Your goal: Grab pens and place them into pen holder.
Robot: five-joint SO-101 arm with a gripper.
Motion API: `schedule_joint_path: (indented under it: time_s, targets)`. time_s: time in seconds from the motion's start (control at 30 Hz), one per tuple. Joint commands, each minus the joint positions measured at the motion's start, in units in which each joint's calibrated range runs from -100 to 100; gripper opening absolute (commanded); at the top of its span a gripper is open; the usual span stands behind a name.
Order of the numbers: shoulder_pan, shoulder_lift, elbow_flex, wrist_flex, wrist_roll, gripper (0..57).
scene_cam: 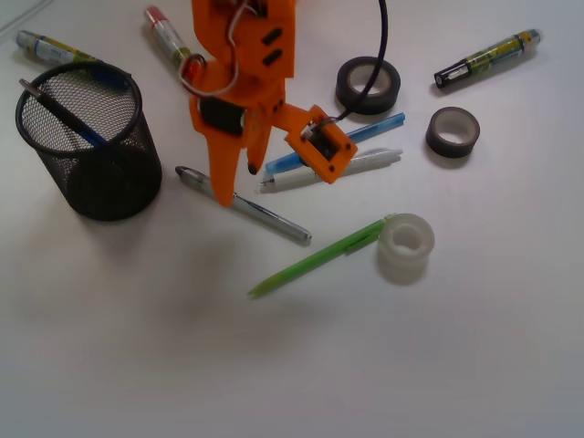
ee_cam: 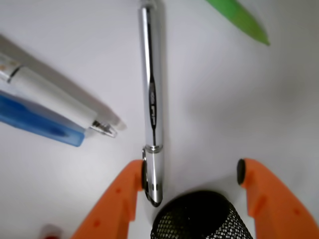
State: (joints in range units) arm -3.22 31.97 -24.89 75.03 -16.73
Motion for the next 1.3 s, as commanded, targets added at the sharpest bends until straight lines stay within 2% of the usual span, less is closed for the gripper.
schedule_joint_path:
  time_s: [0.0,0.37,0.53,0.6,0.87,1.03,1.27]
  targets:
    - [-0.9,1.7,-4.4,1.5,-0.3,21.2]
    - [-2.7,6.7,-4.6,2.3,-2.1,20.9]
    - [-2.4,7.8,-4.5,2.1,-2.1,12.8]
    - [-2.3,9.0,-4.3,1.0,-2.1,11.6]
    - [-1.5,12.4,-8.1,1.9,-2.8,12.0]
    - [-1.5,11.9,-8.7,2.1,-3.8,19.6]
    - [-1.6,9.6,-13.4,4.9,-4.0,20.4]
